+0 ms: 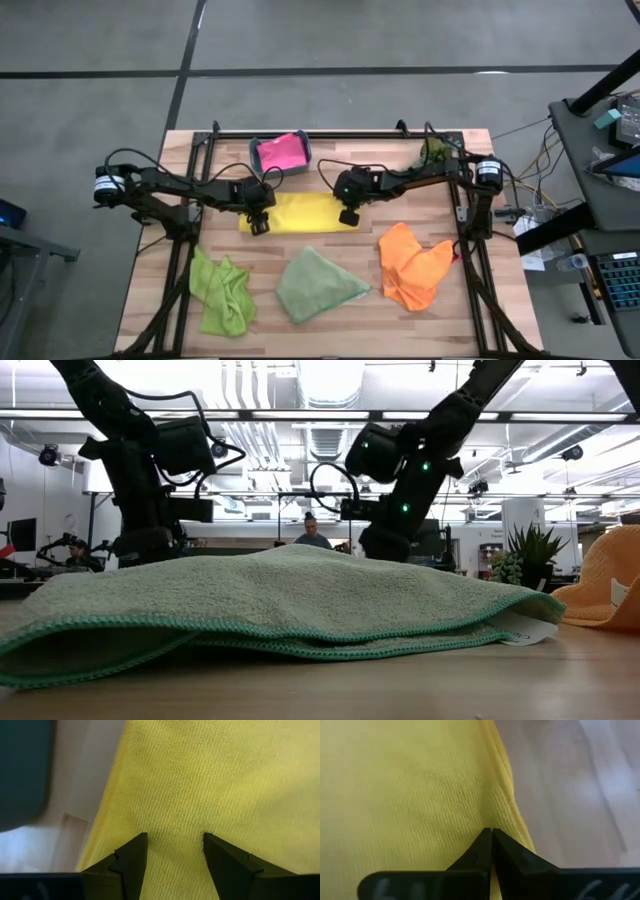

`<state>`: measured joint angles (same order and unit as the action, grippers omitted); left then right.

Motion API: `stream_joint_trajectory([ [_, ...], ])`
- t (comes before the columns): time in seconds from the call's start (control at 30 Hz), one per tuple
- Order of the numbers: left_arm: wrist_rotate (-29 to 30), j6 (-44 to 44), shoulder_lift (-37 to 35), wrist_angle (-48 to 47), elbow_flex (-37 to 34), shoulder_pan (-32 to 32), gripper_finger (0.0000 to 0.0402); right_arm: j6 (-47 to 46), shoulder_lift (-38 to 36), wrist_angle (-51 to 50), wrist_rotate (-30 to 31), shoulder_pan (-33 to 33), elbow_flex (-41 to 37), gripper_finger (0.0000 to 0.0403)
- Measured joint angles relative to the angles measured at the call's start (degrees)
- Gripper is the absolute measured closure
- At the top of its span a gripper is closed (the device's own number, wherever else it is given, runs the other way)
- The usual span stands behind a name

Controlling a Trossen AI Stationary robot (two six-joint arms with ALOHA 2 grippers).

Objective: Fold microfiber towels
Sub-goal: Fold the yellow microfiber towel

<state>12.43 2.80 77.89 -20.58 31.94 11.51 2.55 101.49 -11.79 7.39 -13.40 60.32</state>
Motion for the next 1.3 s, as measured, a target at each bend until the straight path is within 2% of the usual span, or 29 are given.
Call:
stream_joint_trajectory([
  [0.13, 2.06, -0.01, 0.0, 0.93, 0.0, 0.02, 0.0222, 1.4, 0.02, 0.09, 0.18, -2.53, -0.2, 0.0394],
  [0.5, 12.3, 1.34, -0.16, 1.94, 0.26, 0.04, 0.0222, 4.66, -2.11, -1.57, 0.12, -9.69, -0.02, 0.0394],
  [0.67, 12.32, 1.32, -1.25, 1.51, 0.28, 0.04, 0.0222, -0.79, -5.12, -6.21, -0.57, -9.63, 0.08, 0.0394],
  [0.83, 12.02, 1.34, -3.58, -0.43, 0.28, 0.04, 0.0222, -11.82, -7.52, -11.73, -10.0, -10.91, 0.12, 0.039],
  [0.97, 10.01, 1.33, -5.92, -2.96, 0.28, 0.04, 0.0222, -17.3, -8.65, -15.29, -13.45, -12.35, 0.12, 0.036],
  [1.17, 1.39, 1.39, -7.25, -4.28, -0.06, 0.04, 0.0222, -19.54, -8.98, -17.63, -13.71, -15.04, -0.48, 0.0282],
  [1.3, 0.89, 1.39, -6.77, -4.34, -0.17, 0.04, 0.0222, -20.72, -8.25, -16.89, -14.15, -16.46, -1.81, 0.0231],
])
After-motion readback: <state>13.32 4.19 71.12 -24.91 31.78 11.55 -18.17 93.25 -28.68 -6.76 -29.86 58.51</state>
